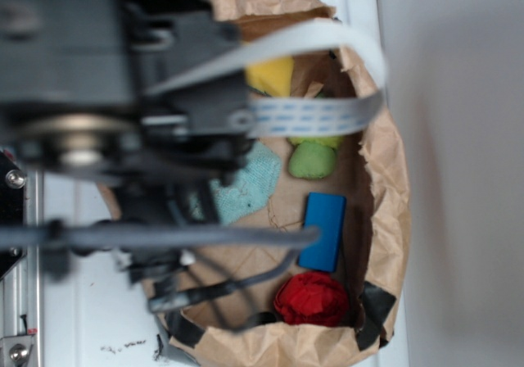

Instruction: Grab the blue cloth.

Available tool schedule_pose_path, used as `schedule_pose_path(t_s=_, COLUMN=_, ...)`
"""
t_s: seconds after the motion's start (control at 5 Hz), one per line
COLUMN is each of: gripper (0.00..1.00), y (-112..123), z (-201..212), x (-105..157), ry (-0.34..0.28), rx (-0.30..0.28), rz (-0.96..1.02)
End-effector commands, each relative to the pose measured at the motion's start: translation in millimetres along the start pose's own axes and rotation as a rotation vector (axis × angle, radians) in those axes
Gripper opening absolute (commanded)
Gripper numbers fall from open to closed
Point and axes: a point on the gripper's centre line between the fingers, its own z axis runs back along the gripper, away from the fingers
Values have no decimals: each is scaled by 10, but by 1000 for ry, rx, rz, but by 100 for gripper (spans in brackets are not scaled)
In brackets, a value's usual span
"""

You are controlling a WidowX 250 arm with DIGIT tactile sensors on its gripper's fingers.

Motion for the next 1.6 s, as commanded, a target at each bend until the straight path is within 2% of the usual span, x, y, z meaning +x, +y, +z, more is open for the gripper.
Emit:
schedule_pose_path(t_s=0.0, gripper=100, y=104, z=-205, x=370, ry=-67, rx=47, rz=97)
schedule_pose_path(t_s=0.2, gripper=100, y=64, z=-352, x=357, ry=-90, rx=12, rz=107)
schedule_pose_path(t_s=0.4, gripper=100, y=49, z=-542, x=323, ry=-50, rx=-92, rz=114)
schedule_pose_path(t_s=0.6, gripper=100, y=120, z=-670, x=180, ry=-68, rx=-76, rz=119)
schedule_pose_path(t_s=0.8, gripper=100, y=197, z=-770, x=114, ry=-135, rx=-111, rz=170)
schedule_pose_path(t_s=1.4, gripper=100, y=197, z=-770, x=114, ry=-135, rx=-111, rz=170)
